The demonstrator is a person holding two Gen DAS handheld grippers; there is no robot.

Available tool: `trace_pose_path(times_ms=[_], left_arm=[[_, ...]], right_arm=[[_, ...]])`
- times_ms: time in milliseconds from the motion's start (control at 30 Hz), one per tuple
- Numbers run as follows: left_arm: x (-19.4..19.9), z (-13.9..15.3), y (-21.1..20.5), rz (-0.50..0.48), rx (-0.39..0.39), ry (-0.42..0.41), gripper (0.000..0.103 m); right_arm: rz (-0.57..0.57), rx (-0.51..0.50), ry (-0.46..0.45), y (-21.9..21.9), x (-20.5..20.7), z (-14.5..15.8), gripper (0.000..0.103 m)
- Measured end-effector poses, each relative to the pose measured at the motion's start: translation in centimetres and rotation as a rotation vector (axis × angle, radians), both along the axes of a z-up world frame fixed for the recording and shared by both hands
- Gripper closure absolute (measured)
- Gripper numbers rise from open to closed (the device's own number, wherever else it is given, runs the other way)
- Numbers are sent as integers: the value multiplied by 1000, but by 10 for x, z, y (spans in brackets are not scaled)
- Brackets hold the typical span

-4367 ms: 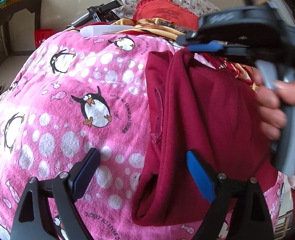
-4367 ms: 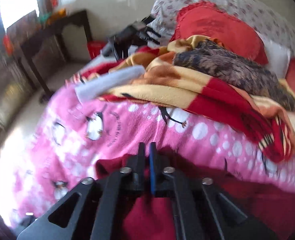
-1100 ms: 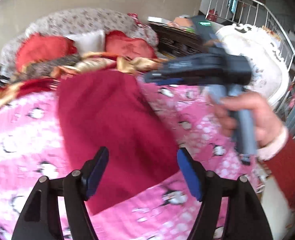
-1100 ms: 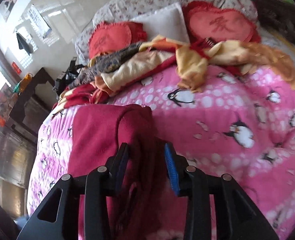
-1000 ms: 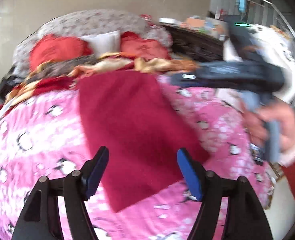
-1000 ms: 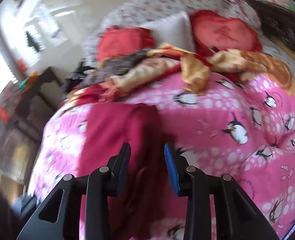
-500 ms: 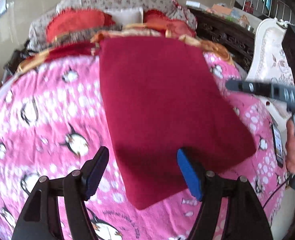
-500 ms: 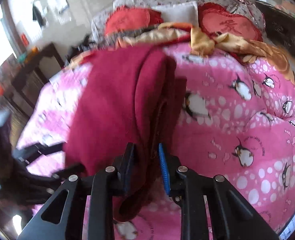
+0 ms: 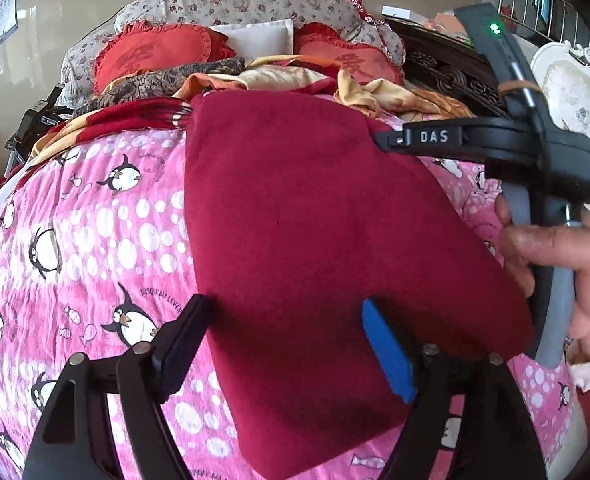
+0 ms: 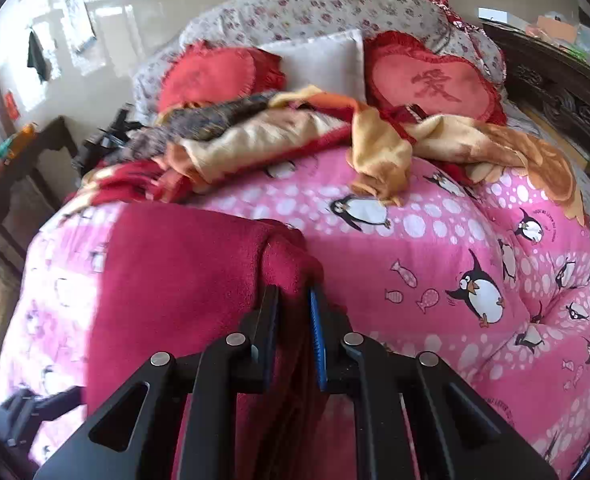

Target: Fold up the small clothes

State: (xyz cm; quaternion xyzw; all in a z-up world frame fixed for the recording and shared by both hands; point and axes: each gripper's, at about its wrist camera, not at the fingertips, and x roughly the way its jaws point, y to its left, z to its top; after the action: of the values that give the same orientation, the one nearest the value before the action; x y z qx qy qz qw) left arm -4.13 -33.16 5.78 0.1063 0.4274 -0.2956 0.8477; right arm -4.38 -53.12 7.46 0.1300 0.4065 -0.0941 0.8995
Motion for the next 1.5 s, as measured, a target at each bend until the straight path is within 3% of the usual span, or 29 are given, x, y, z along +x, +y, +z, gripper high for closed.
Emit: trace_pose_path(times_ms=[100, 233, 400, 633, 700, 867, 967, 1167, 1500], left_arm=[[0, -3, -1, 5, 11, 6, 19], [1, -5, 2, 14, 5, 11, 19], [0, -5, 2, 21, 8, 9, 19], [-2, -4, 2, 27, 16, 9, 19], [-4, -4, 0, 22, 25, 2, 19], [-4, -2, 4, 16, 22, 22, 19], [0, 0, 11, 11, 4, 44, 19], [18, 5, 34, -4, -130, 114, 17], [28, 4, 37, 29, -140, 129, 17]], right_arm=[[-2, 28, -13, -4, -4, 1, 103], [-5, 136, -36, -10, -27, 19, 103], [52, 149, -66, 13, -65, 38, 103], [44, 150, 6, 25, -81, 3, 103], [34, 115, 7, 23, -81, -7, 102], [11, 135, -9, 20, -86, -10, 101], [-5, 148, -13, 17, -88, -11, 89], [-10, 319, -72, -6, -93, -18, 74], [-20, 343, -101, -8, -88, -8, 73]])
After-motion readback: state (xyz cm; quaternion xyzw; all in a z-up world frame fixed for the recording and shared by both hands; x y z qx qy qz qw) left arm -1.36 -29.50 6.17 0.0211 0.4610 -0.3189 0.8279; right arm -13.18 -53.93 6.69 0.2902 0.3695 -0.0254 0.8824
